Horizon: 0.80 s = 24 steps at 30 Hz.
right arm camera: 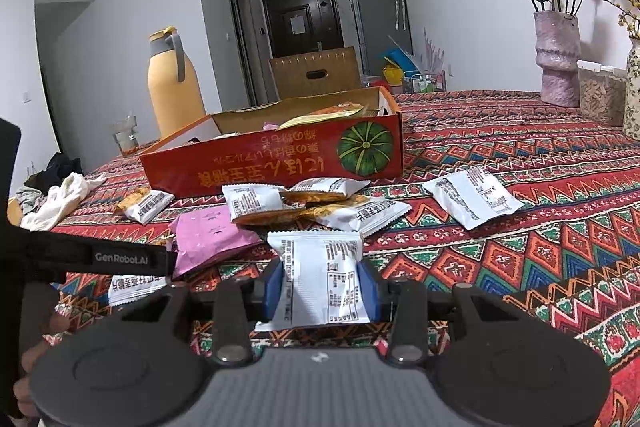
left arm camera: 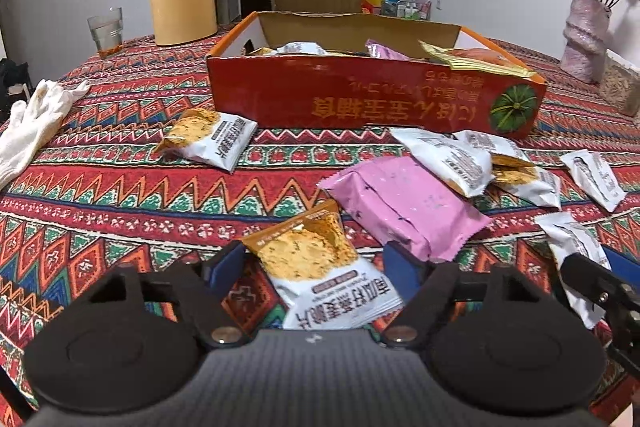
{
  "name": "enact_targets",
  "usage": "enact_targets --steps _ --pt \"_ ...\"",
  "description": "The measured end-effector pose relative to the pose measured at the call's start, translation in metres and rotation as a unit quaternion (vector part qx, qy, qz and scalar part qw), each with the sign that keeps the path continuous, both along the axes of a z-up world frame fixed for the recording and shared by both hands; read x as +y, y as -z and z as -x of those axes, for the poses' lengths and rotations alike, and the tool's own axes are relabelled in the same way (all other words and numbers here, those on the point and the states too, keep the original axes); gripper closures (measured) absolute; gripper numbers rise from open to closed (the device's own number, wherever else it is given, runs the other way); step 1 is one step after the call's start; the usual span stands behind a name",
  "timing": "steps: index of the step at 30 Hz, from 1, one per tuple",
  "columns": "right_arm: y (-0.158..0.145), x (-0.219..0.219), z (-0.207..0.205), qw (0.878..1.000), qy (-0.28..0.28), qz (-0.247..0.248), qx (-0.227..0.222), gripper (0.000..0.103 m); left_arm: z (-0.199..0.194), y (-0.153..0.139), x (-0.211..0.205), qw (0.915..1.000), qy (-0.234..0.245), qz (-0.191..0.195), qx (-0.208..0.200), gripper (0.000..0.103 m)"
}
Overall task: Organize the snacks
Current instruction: 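Grasp the gold cracker packet with the left gripper while the right gripper holds its packet, then carry both packets over the orange box and lower them inside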
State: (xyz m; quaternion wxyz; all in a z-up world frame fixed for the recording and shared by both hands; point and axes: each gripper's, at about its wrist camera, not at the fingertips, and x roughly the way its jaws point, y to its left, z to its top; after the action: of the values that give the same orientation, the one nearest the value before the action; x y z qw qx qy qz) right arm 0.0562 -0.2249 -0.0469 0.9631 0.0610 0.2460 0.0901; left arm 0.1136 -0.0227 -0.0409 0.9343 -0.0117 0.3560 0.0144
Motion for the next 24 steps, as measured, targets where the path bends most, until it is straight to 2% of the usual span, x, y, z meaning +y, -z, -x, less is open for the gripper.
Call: enact_targets --steps 2,4,9,24 --pt "0.000 0.000 0.001 1.000 0.000 0.001 0.000 0.063 0.001 -0.001 0.000 1.0000 0.001 0.003 -0.002 0.035" --pt "0.000 0.001 0.002 1.000 -0.001 0.002 0.000 0.063 0.002 -0.002 0.002 1.0000 0.001 0.006 -0.004 0.046" --pt "-0.001 0.004 0.004 1.000 -0.004 0.005 -0.002 0.063 0.003 -0.004 0.005 0.9999 0.003 0.013 -0.007 0.060" --pt "-0.014 0.007 0.004 1.000 -0.003 0.009 -0.024 0.063 0.009 -0.023 0.013 0.9990 0.005 0.011 -0.043 0.062"
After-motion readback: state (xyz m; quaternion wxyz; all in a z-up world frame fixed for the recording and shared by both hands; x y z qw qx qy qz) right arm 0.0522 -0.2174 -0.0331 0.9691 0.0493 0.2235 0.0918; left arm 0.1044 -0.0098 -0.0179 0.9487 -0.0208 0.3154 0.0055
